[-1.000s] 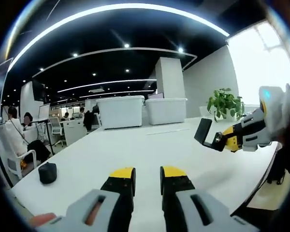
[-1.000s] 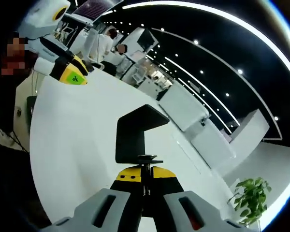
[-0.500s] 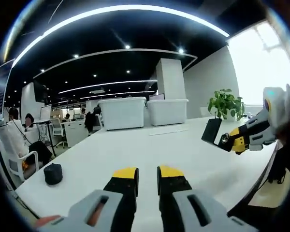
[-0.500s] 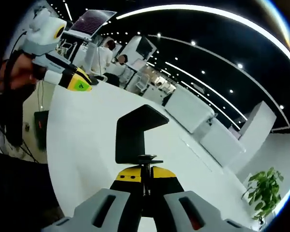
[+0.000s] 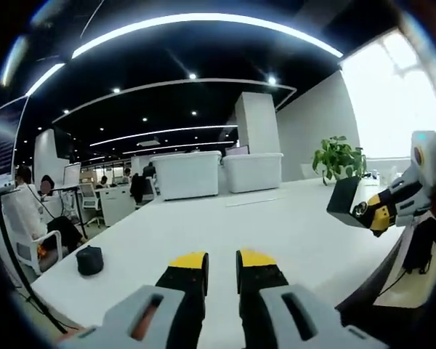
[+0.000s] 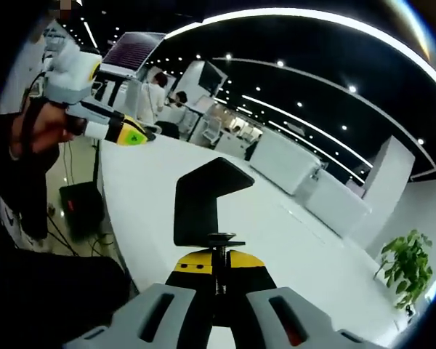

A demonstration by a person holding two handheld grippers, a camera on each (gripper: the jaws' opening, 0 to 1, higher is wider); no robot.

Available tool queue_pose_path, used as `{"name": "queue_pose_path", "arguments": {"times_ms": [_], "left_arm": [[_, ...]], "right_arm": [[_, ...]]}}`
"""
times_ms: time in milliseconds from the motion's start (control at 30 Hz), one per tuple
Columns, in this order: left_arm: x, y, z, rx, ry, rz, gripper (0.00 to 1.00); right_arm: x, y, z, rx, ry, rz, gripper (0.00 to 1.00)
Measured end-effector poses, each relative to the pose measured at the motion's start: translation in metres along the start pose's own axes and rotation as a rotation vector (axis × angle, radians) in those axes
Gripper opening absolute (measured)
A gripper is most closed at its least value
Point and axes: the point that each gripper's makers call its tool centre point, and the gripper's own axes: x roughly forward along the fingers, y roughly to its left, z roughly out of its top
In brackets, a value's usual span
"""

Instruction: Clamp the fixed fixture on the desktop, loosen the retaining clip, secure it to the edge of the desk, and tighten the retaining clip.

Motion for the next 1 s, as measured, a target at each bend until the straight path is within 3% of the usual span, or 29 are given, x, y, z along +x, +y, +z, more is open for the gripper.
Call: {"name": "queue_pose_path", "arguments": {"times_ms": [467,800,1000], "left_arm": [[-0.028,-0.013,-0.026,-0.013,0.005,-0.045,0.15],[-0.042,-0.026,-0.028,-0.004,-0.017,-0.067,0.15],[-0.054,-0.028,-0.043,-0.004,-0.011,-0.073,0.15]], "right_arm": [[-0.031,0.057,-0.024,0.104,0.013,0.049,0.02],[-0.044,0.070,-0.026,0.128,-0.017,0.041,0.02],[-0.044,0.083,-0.038,0.143,-0.011,0.034,0.02]]}}
